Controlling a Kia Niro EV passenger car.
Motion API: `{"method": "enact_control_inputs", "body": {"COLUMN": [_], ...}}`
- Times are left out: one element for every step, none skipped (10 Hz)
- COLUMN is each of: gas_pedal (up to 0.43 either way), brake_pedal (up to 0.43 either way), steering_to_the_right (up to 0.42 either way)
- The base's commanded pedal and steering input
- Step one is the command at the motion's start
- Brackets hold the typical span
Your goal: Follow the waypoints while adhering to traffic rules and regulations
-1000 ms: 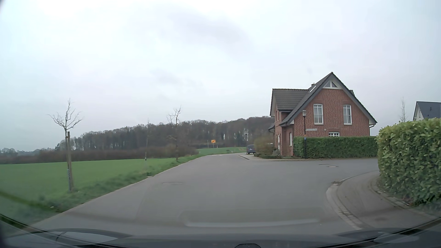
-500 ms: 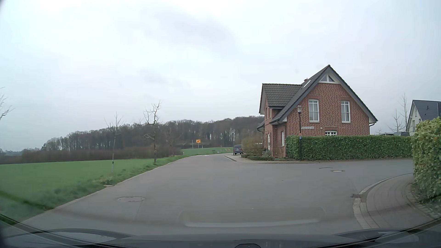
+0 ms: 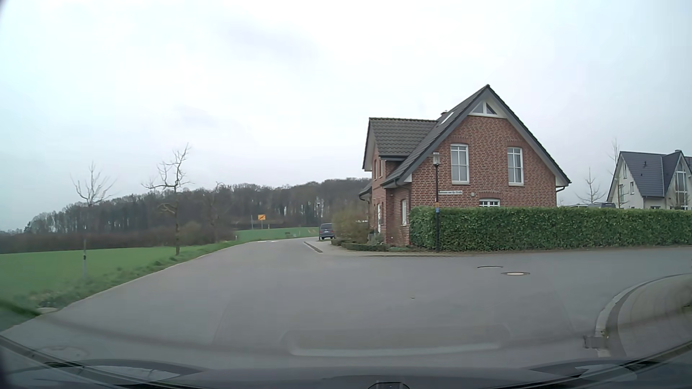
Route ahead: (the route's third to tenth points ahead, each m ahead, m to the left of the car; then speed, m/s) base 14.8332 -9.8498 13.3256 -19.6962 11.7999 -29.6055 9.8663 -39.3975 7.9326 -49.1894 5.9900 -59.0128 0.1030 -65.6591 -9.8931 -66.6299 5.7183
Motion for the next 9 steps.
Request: {"method": "enact_control_inputs", "body": {"gas_pedal": [0.087,0.087,0.087,0.087,0.087,0.087,0.087,0.087,0.087], "brake_pedal": [0.0,0.0,0.0,0.0,0.0,0.0,0.0,0.0,0.0], "steering_to_the_right": [0.2,0.211,0.228,0.245,0.272,0.299,0.318,0.341,0.355]}}
